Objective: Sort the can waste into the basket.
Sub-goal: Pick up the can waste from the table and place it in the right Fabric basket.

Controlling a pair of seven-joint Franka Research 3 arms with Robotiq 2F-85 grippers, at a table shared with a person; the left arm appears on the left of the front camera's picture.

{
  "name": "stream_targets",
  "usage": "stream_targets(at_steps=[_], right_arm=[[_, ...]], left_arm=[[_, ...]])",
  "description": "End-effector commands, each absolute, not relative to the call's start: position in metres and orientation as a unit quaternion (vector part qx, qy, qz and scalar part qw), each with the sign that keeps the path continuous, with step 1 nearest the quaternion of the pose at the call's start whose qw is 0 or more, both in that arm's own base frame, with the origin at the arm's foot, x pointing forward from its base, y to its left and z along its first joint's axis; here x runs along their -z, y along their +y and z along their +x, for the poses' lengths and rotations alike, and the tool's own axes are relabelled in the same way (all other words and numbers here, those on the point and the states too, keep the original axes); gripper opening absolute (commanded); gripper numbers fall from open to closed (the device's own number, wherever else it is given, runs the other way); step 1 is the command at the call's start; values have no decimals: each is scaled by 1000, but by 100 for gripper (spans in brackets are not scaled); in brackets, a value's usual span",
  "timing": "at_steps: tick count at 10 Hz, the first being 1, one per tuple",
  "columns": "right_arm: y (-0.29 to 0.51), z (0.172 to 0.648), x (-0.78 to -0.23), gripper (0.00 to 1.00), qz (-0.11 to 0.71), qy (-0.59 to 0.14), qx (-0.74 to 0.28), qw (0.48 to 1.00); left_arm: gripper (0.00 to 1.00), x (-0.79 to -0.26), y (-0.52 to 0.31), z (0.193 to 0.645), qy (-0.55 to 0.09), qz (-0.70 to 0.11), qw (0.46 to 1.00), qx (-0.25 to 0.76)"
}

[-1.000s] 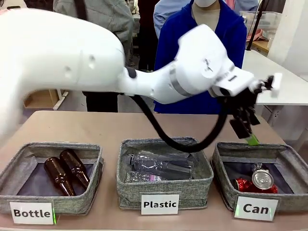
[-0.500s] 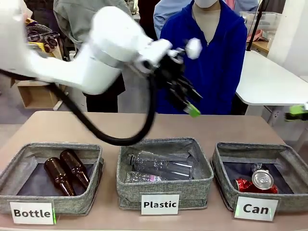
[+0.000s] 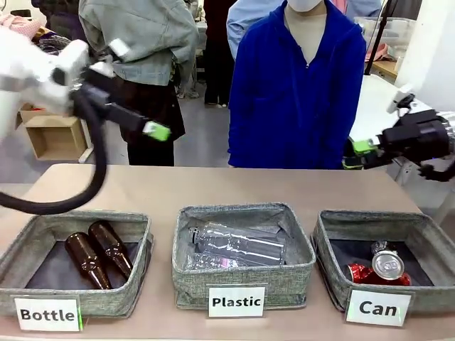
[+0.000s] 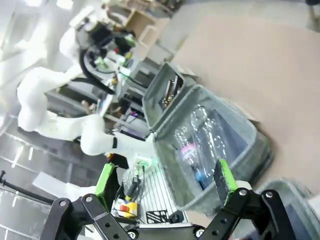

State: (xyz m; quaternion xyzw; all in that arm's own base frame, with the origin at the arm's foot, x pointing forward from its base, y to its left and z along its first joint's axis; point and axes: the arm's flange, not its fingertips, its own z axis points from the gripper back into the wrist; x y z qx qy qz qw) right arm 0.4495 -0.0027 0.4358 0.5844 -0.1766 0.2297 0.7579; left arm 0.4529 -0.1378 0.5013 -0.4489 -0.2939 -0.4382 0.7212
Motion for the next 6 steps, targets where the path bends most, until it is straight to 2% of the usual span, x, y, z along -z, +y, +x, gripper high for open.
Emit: stream_targets(at_steps=[1,3,4,6], right_arm=[[17,471,-432,100,604,-161,-203,754],[18,488,-411,100,589,-164,-160,775],[12,490,-403,100,594,-151,-151,775],[-6,498,-386,100,602,-158,-95,777]], left_arm=[[99,-478,-91,448,-264,-551,724,321],[99,-416,-32,448,-290,-682,626,244],[99,-389,-4,437,-290,-656,673,181],[99,-369,24,413,-281,-643,695,153]])
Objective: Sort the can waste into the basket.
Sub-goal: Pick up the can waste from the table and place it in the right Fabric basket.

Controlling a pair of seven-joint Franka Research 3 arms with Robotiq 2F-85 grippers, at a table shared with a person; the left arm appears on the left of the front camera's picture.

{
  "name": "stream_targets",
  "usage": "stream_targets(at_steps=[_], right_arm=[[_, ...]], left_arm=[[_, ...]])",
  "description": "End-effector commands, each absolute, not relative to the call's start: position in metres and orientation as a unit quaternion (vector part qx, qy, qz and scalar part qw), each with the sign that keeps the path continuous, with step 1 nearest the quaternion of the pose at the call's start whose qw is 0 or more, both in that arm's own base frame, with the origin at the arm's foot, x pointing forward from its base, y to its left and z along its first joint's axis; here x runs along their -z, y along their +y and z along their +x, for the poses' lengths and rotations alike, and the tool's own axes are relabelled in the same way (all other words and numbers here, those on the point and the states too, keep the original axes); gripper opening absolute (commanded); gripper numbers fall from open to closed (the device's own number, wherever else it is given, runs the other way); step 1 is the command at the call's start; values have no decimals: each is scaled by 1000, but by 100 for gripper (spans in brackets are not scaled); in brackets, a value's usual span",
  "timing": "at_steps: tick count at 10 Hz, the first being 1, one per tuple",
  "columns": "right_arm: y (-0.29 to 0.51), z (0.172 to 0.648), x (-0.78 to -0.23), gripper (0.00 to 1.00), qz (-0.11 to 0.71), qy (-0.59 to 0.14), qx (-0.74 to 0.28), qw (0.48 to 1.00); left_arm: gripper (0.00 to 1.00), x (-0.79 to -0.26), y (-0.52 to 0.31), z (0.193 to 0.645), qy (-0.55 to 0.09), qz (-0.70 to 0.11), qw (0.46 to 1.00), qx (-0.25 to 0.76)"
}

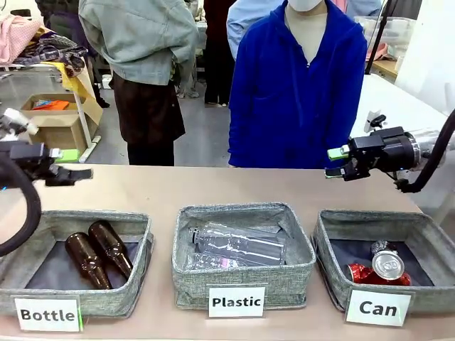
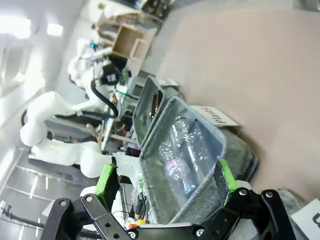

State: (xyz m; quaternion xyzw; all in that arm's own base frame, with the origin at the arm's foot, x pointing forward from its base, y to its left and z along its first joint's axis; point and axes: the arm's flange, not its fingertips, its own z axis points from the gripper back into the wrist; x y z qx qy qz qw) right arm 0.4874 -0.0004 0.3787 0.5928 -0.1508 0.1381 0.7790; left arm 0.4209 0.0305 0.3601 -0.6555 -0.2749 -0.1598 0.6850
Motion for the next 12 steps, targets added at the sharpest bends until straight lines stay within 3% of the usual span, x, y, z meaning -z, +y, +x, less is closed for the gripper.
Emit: stream_targets(at_steps=[1,12], right_arm=[[10,485,-388,100,592,-153,-161,775],[10,485,-388,100,592,-153,-161,775]], left_arm=[[99,-380,13,430,-273,-657,675,194],[99,-380,13,430,-273,-657,675,194]])
